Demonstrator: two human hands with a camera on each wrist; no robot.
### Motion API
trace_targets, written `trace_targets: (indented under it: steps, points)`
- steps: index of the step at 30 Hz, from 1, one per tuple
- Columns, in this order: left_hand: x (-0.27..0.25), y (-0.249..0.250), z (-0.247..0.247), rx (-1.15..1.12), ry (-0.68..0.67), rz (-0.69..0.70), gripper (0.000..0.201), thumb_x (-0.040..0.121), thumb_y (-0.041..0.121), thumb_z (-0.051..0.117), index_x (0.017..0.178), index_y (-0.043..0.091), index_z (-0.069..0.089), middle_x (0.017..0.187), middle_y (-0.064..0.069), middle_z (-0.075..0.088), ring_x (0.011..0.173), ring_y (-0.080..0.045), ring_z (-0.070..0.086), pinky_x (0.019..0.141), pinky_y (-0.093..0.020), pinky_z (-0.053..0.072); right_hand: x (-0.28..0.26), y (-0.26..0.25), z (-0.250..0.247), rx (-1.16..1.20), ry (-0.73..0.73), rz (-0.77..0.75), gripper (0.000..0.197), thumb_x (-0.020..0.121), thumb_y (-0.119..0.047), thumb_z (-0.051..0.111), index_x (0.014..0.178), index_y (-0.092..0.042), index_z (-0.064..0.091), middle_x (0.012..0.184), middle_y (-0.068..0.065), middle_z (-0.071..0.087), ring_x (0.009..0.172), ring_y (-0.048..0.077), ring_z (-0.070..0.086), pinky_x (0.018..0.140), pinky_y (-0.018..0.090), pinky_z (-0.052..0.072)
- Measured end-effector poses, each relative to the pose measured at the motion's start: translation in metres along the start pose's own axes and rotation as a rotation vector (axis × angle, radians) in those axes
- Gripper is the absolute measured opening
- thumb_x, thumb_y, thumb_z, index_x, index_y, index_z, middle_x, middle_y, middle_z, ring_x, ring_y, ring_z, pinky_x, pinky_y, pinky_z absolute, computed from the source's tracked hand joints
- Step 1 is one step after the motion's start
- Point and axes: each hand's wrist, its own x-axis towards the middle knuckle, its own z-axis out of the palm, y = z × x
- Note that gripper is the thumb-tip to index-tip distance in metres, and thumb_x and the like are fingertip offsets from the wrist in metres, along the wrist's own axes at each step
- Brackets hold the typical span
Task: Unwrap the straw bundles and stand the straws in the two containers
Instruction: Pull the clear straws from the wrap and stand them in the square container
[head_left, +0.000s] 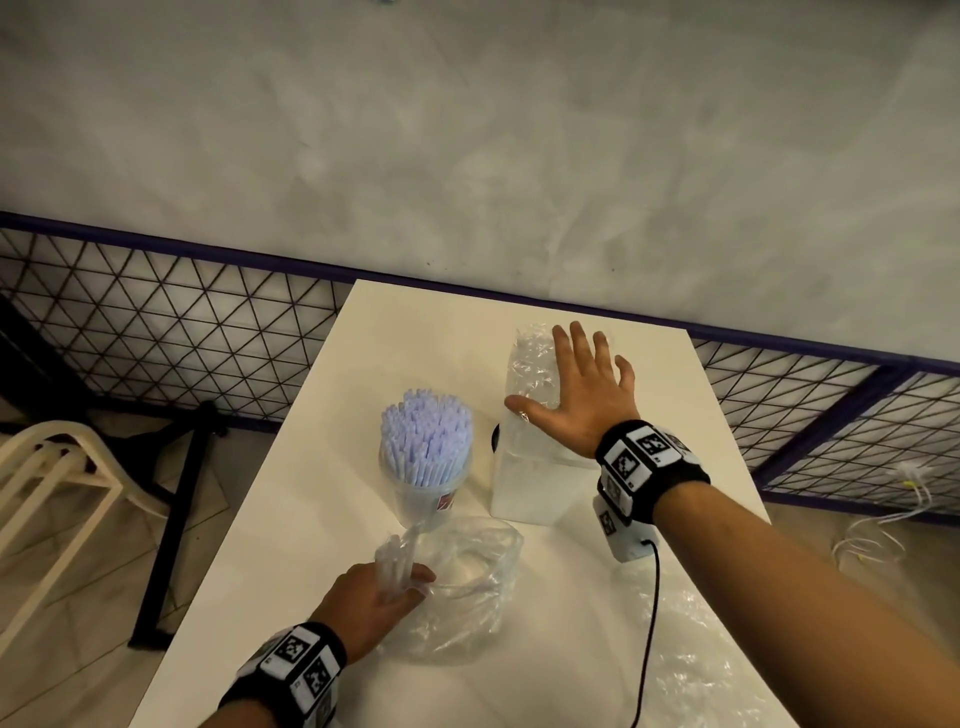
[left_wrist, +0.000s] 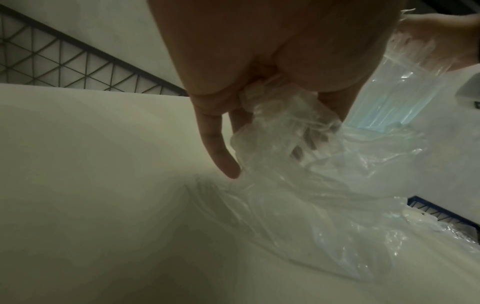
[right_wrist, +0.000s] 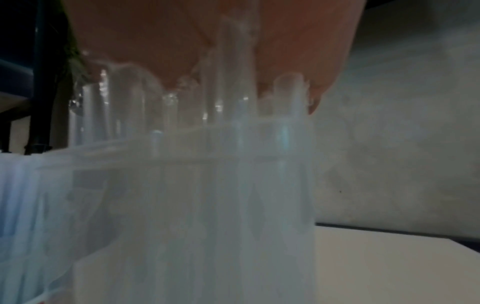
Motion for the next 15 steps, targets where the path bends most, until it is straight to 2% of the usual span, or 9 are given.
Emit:
trace_targets:
  steps: [4,7,9,11,13,15]
  points:
    - [0.002,0.001,0.001,0.014,0.004,0.014,0.032,0.058,0.07,0.053,0.088,0.064,0.064,0.098,0.023,0.073,0.095,0.002,0.066,0.096,-0.027,0.049,-0.001,0.003,0.002,-0.041,-0.021,-0.041,0.108,0.073,-0.088,0.017,0.156,-0.022,-0.003,0.165,-0.003,-0.005,0.152,0.022,-0.007,0.121,0.049,0.001]
    - [0.002,0.002,0.0,0.025,-0.004,0.004,0.024,0.063,0.064,0.058,0.086,0.064,0.064,0.098,0.02,0.074,0.096,-0.001,0.067,0.096,-0.029,0.049,0.001,0.002,-0.01,-0.05,-0.104,-0.044,0.105,0.077,-0.087,0.025,0.157,-0.021,0.003,0.165,-0.003,0.001,0.152,0.022,-0.003,0.121,0.05,0.005]
    - [0.002,0.0,0.0,0.034,-0.011,0.001,0.021,0.066,0.061,0.059,0.087,0.064,0.064,0.099,0.02,0.074,0.096,-0.002,0.067,0.097,-0.031,0.05,0.003,-0.002,-0.024,-0.081,-0.139,-0.032,0.105,0.075,-0.089,0.03,0.155,-0.021,0.015,0.164,-0.001,0.013,0.151,0.025,0.008,0.118,0.052,0.011]
    - [0.003,-0.002,0.001,0.036,-0.01,0.007,0.026,0.064,0.066,0.056,0.089,0.063,0.063,0.099,0.02,0.074,0.096,-0.003,0.067,0.097,-0.033,0.05,0.005,-0.008,-0.035,-0.114,-0.048,-0.035,0.105,0.071,-0.09,0.035,0.151,-0.021,0.025,0.16,0.001,0.023,0.147,0.028,0.018,0.115,0.055,0.016]
    - [0.004,-0.002,0.002,0.041,-0.011,0.015,0.03,0.062,0.07,0.053,0.089,0.064,0.063,0.099,0.018,0.074,0.096,-0.005,0.068,0.097,-0.034,0.05,0.007,-0.014,-0.036,-0.104,0.017,-0.061,0.109,0.071,-0.088,0.039,0.154,-0.021,0.015,0.163,0.001,0.012,0.15,0.028,0.009,0.116,0.055,0.012]
    - [0.003,-0.001,0.001,0.033,-0.01,0.013,0.031,0.061,0.069,0.052,0.09,0.063,0.063,0.098,0.017,0.074,0.096,-0.006,0.068,0.096,-0.034,0.05,0.009,-0.018,-0.029,-0.099,-0.041,-0.107,0.109,0.077,-0.085,0.037,0.156,-0.022,-0.002,0.165,-0.004,-0.008,0.152,0.026,-0.004,0.119,0.055,0.005]
